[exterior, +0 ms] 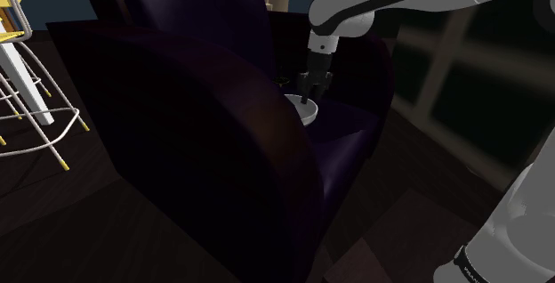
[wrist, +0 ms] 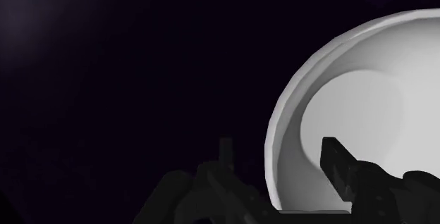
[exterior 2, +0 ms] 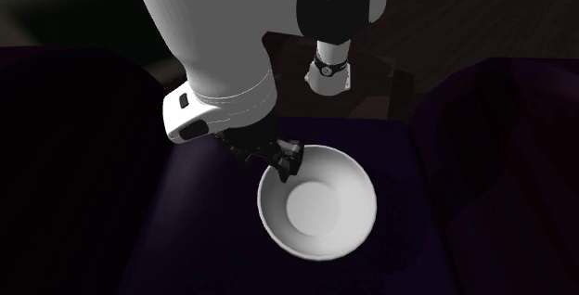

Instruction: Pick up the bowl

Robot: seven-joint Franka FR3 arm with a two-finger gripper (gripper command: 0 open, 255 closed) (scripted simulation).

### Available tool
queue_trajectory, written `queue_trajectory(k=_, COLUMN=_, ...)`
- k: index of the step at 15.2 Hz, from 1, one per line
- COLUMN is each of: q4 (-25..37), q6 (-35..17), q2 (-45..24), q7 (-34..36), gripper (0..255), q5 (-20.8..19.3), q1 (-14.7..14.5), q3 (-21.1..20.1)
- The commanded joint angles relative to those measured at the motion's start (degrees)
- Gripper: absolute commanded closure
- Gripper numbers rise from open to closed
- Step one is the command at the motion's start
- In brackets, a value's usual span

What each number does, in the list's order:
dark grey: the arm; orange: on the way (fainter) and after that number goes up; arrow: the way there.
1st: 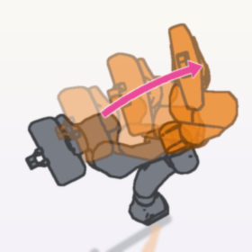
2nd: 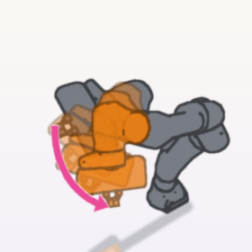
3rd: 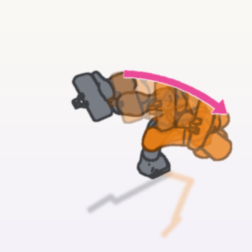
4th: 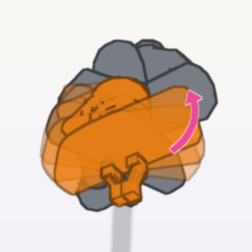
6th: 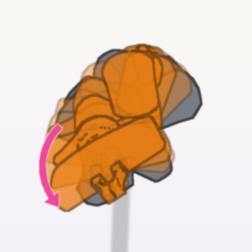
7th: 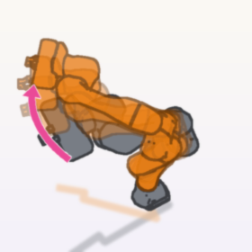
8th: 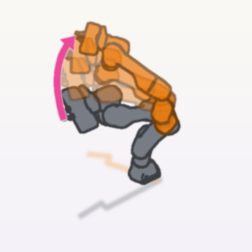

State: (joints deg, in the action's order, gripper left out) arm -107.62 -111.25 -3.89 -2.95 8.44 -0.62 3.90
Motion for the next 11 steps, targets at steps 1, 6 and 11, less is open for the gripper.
queue_trajectory(k=1, q4=-0.1, q6=-0.2, q2=-0.1, q7=0.0, gripper=255, q5=0.0, q1=0.0, q3=0.0)
queue_trajectory(k=6, q4=-0.2, q6=-0.2, q2=-0.1, q7=0.0, gripper=255, q5=0.0, q1=0.0, q3=0.0)
queue_trajectory(k=11, q4=1.1, q6=1.2, q2=0.2, q7=0.2, gripper=255, q5=-0.1, q1=0.0, q3=0.0)
